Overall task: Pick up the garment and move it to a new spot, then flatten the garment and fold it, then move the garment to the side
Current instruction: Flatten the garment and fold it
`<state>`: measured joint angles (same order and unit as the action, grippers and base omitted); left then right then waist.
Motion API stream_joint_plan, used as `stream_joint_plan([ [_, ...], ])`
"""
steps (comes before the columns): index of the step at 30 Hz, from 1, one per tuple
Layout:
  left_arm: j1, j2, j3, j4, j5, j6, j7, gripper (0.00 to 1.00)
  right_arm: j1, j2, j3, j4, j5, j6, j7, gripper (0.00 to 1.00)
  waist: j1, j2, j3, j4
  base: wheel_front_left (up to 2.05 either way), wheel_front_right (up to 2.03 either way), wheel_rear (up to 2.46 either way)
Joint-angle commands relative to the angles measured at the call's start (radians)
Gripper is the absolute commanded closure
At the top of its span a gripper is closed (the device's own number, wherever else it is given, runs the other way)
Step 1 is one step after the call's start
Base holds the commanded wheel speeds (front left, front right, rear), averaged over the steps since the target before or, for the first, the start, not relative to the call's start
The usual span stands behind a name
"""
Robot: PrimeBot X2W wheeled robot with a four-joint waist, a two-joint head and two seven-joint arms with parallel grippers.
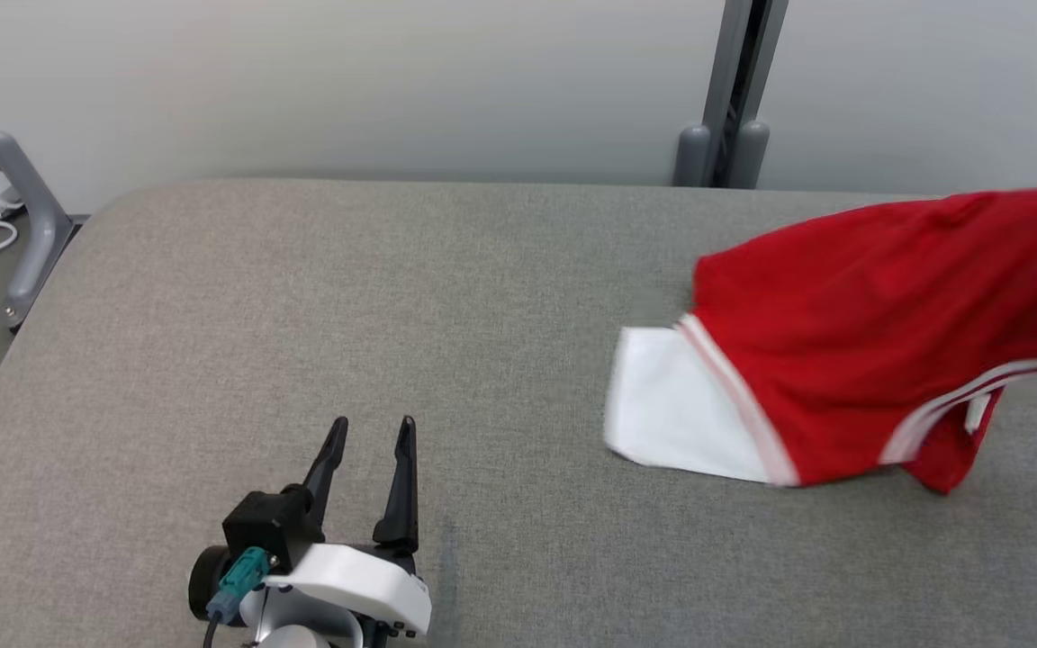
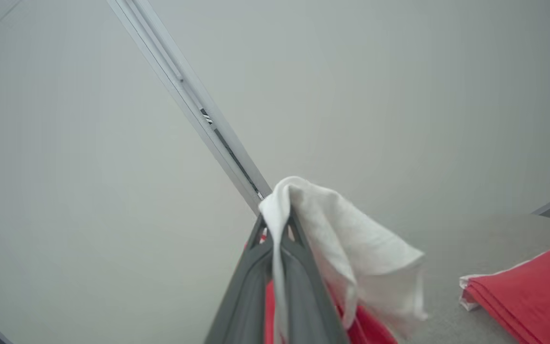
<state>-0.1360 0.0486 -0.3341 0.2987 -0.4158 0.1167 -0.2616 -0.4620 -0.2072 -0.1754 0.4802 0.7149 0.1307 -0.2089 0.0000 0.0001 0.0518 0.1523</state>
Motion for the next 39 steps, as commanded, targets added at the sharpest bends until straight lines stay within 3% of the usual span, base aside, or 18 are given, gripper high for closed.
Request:
stream_joint_plan([
  [1,0.013,0.004,-0.003,0.001,-0.007,0.007,-0.004,0.0,-0.04,-0.019,-0.009,-0.033,-0.016,0.0,0.033,1.0,0.0,-0.0001,-0.018,-0.003,0.0,0.0,0.0],
  [5,0.027,0.004,-0.012,-0.001,-0.022,0.006,-0.004,0.0,-0.138,-0.021,-0.006,-0.106,-0.105,0.0,0.152,1.0,0.0,-0.0001,-0.037,0.013,0.0,0.0,0.0],
  [11,0.041,0.004,-0.024,-0.008,-0.045,0.01,-0.004,0.0,-0.238,0.11,0.099,-0.204,-0.213,0.0,0.341,1.0,0.0,-0.0001,-0.039,0.059,0.0,0.0,0.0],
  [14,0.039,0.004,-0.028,-0.01,-0.051,0.012,-0.004,0.0,-0.247,0.136,0.142,-0.204,-0.211,0.0,0.379,1.0,0.0,-0.0001,-0.034,0.078,0.0,0.0,0.0],
  [20,-0.002,0.004,-0.062,-0.021,-0.073,0.016,-0.004,0.0,-0.279,0.156,0.337,-0.038,-0.182,0.0,0.394,1.0,0.0,-0.0001,0.006,0.165,0.0,0.0,0.0],
  [30,-0.043,0.004,-0.149,-0.037,-0.129,0.036,-0.004,0.0,-0.422,0.153,0.594,0.343,-0.106,0.0,0.273,1.0,0.0,-0.0001,0.088,0.332,0.0,0.0,0.0],
  [32,-0.043,0.004,-0.158,-0.036,-0.135,0.04,-0.004,0.0,-0.472,0.152,0.634,0.414,-0.144,0.0,0.233,0.98,0.0,-0.0001,0.096,0.35,0.0,0.0,0.0],
  [33,-0.043,0.004,-0.16,-0.038,-0.138,0.042,-0.004,0.0,-0.494,0.153,0.656,0.434,-0.144,0.0,0.215,0.41,0.0,-0.0001,0.101,0.355,0.0,0.0,0.0],
  [34,-0.045,0.004,-0.163,-0.043,-0.14,0.049,-0.004,0.0,-0.516,0.154,0.679,0.47,-0.103,0.0,0.191,0.0,0.0,-0.0001,0.106,0.362,0.0,0.0,0.0],
  [39,-0.05,0.004,-0.164,-0.043,-0.138,0.058,-0.004,0.0,-0.568,0.153,0.76,0.522,-0.025,0.0,0.145,0.0,0.0,-0.0001,0.101,0.361,0.0,0.0,0.0],
])
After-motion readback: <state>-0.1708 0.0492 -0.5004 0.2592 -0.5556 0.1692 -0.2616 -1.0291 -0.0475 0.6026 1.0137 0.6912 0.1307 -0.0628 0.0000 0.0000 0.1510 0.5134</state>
